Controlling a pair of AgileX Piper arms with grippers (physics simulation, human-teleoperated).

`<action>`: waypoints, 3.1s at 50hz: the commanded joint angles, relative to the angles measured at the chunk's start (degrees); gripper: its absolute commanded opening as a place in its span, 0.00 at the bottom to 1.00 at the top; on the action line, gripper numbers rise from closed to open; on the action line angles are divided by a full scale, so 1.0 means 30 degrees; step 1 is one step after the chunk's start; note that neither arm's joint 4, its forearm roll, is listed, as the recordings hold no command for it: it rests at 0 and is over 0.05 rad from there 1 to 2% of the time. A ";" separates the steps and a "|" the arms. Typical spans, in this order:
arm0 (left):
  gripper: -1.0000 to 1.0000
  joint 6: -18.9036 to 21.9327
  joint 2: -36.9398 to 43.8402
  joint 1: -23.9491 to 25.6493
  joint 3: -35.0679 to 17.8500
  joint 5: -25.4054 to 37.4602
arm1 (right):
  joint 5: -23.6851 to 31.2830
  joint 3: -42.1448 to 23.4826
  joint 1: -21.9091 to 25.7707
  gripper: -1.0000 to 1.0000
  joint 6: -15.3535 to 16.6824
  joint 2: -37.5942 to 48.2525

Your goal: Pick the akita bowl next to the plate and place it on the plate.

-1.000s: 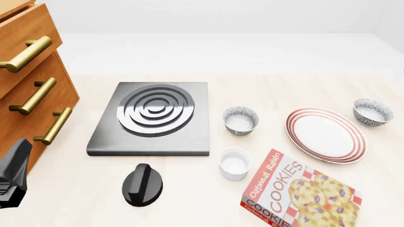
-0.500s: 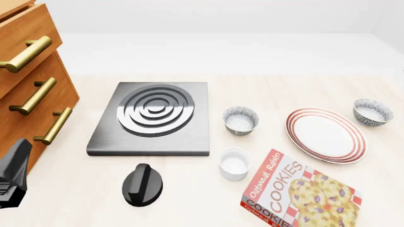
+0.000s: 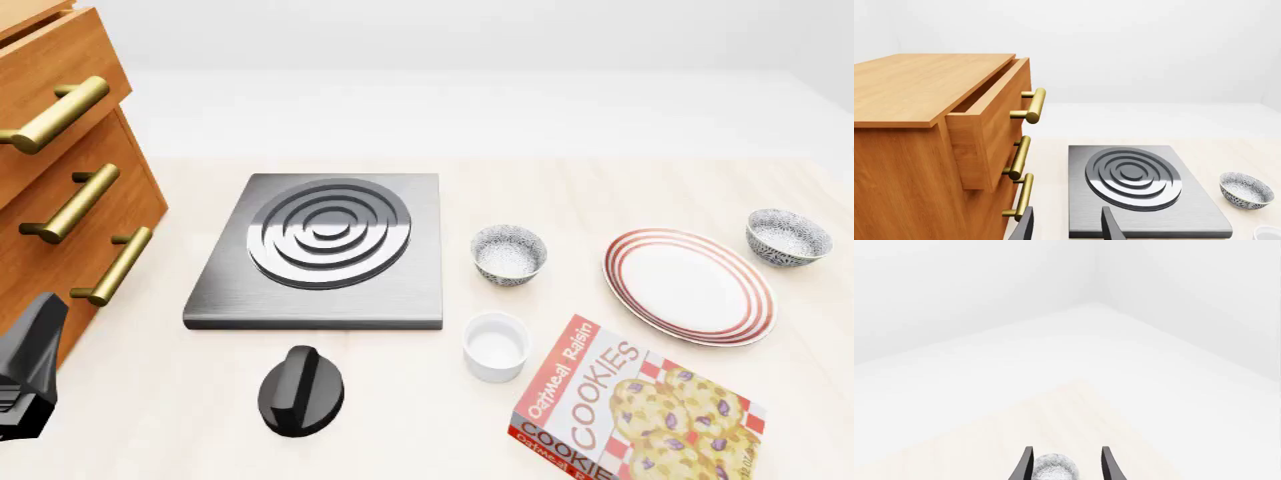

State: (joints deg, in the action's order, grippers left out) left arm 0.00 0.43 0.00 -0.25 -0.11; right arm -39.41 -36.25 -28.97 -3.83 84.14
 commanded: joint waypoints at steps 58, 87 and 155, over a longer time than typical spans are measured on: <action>1.00 0.0000 0.0000 0.0000 0.0000 0.0000 | -0.0467 -0.1170 -0.0246 1.00 -0.1347 0.3636; 1.00 0.0000 0.0000 0.0000 0.0000 0.0000 | -0.0103 -0.1823 -0.0363 1.00 -0.2087 0.4467; 1.00 0.0000 0.0000 0.0000 0.0000 0.0000 | -0.0110 -0.3075 -0.0503 1.00 -0.3067 0.7336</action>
State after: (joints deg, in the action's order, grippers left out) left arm 0.00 0.43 0.00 -0.25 -0.11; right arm -39.87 -44.72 -30.60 -12.80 104.95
